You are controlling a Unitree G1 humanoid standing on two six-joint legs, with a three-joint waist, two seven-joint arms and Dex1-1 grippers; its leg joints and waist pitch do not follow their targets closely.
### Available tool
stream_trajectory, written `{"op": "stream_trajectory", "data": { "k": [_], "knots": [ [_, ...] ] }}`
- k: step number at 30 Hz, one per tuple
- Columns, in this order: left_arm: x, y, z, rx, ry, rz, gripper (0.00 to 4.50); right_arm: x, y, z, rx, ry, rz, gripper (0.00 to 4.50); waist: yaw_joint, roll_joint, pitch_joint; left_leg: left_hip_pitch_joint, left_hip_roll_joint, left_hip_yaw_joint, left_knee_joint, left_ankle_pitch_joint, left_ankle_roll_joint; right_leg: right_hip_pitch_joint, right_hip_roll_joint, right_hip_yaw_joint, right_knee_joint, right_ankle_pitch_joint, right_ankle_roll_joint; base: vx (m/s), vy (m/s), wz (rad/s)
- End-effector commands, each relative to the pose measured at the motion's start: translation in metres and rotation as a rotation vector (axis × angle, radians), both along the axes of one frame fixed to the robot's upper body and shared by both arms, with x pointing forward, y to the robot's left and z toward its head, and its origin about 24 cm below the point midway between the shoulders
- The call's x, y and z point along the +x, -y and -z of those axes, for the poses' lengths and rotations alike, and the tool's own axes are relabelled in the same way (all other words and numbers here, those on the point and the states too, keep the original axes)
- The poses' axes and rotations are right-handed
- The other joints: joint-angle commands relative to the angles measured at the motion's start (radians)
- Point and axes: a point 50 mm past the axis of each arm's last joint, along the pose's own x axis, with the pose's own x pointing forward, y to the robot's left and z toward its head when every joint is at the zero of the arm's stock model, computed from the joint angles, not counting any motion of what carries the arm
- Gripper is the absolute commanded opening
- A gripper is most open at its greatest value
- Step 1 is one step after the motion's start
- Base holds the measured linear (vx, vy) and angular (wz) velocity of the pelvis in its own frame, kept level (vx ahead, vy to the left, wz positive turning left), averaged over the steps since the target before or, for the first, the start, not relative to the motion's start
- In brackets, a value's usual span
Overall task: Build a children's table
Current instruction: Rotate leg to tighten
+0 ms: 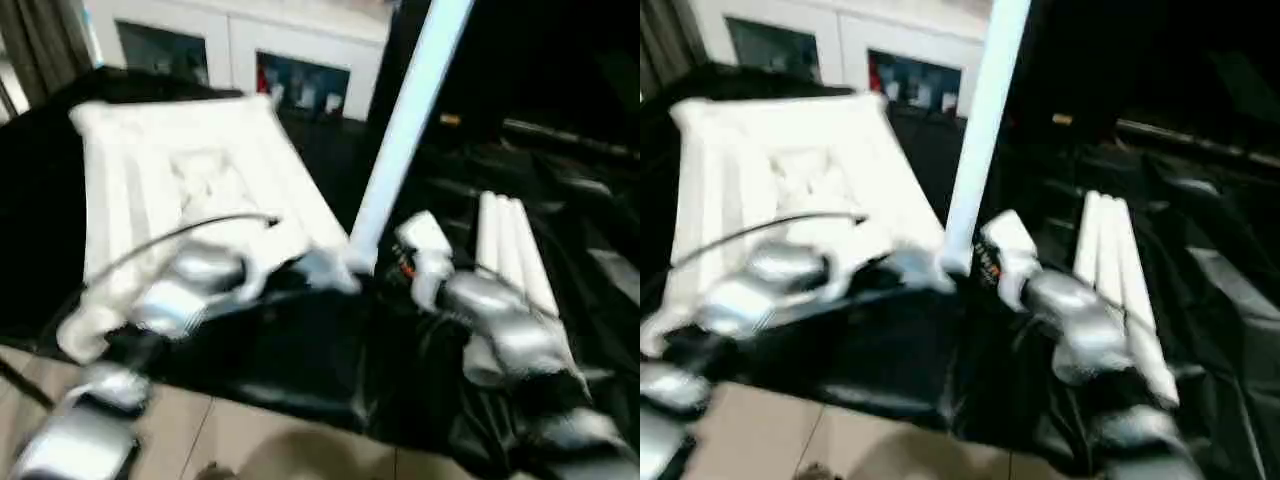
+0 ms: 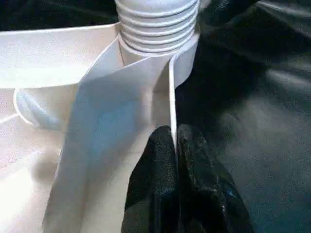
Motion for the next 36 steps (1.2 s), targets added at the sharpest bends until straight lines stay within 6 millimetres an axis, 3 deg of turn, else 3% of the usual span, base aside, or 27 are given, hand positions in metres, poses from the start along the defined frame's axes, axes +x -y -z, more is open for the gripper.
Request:
{"op": "stream_trajectory", "data": {
  "k": [1, 4, 16, 23, 29, 33, 34, 36],
  "knots": [
    [-0.005, 0.011, 0.000, -0.002, -0.002, 0.071, 0.00, -0.002, 0.002, -0.004, -0.017, 0.009, -0.058, 3.58, -0.003, 0.020, -0.065, 0.013, -0.014, 0.029, -0.070, -0.188, 0.010, 0.049, -0.021, 0.020, -0.059, -0.017, -0.235, 0.000, 0.000, 0.00],
    [-0.008, 0.012, 0.000, -0.022, -0.020, 0.091, 0.00, -0.002, 0.003, -0.007, 0.000, 0.009, -0.078, 3.58, -0.002, 0.017, -0.064, 0.013, -0.012, 0.029, -0.072, -0.204, 0.006, 0.050, -0.025, 0.021, -0.062, -0.061, -0.230, 0.000, 0.000, 0.00],
    [-0.018, 0.016, 0.002, -0.037, -0.042, 0.144, 0.00, -0.003, -0.006, -0.007, 0.029, -0.004, -0.133, 3.58, 0.001, 0.010, -0.064, 0.012, -0.011, 0.032, -0.070, -0.176, 0.005, 0.047, -0.025, 0.021, -0.060, -0.069, -0.217, 0.000, 0.000, 0.00],
    [-0.019, 0.015, 0.002, -0.037, -0.043, 0.141, 0.00, -0.004, -0.007, -0.006, 0.059, -0.020, -0.128, 2.90, 0.002, 0.009, -0.063, 0.013, -0.012, 0.033, -0.071, -0.180, 0.004, 0.046, -0.025, 0.021, -0.062, -0.086, -0.210, 0.000, 0.000, 0.00],
    [-0.020, 0.015, 0.003, -0.036, -0.051, 0.138, 0.00, -0.003, -0.008, -0.006, 0.080, -0.025, -0.122, 2.77, 0.000, 0.008, -0.065, 0.013, -0.012, 0.034, -0.070, -0.169, 0.005, 0.046, -0.024, 0.021, -0.061, -0.074, -0.210, 0.000, 0.000, 0.00],
    [-0.015, 0.017, 0.005, -0.035, -0.052, 0.071, 0.00, 0.002, -0.008, 0.000, 0.069, -0.022, -0.007, 2.75, -0.002, 0.008, -0.062, 0.013, -0.013, 0.034, -0.072, -0.186, -0.005, 0.044, -0.025, 0.021, -0.064, -0.106, -0.207, 0.000, 0.000, 0.00],
    [-0.003, 0.026, 0.007, -0.028, -0.027, -0.036, 0.00, 0.012, -0.008, 0.010, 0.061, -0.035, 0.195, 2.74, -0.007, 0.005, -0.060, 0.011, -0.013, 0.034, -0.073, -0.206, -0.014, 0.040, -0.025, 0.022, -0.066, -0.148, -0.198, 0.000, 0.000, 0.00],
    [0.002, 0.030, 0.008, -0.021, -0.012, -0.084, 0.00, 0.016, -0.009, 0.015, 0.060, -0.048, 0.281, 2.74, -0.011, 0.006, -0.058, 0.016, -0.015, 0.031, -0.076, -0.256, -0.039, 0.036, -0.029, 0.022, -0.078, -0.259, -0.178, 0.000, 0.000, 0.00]
  ]
}}
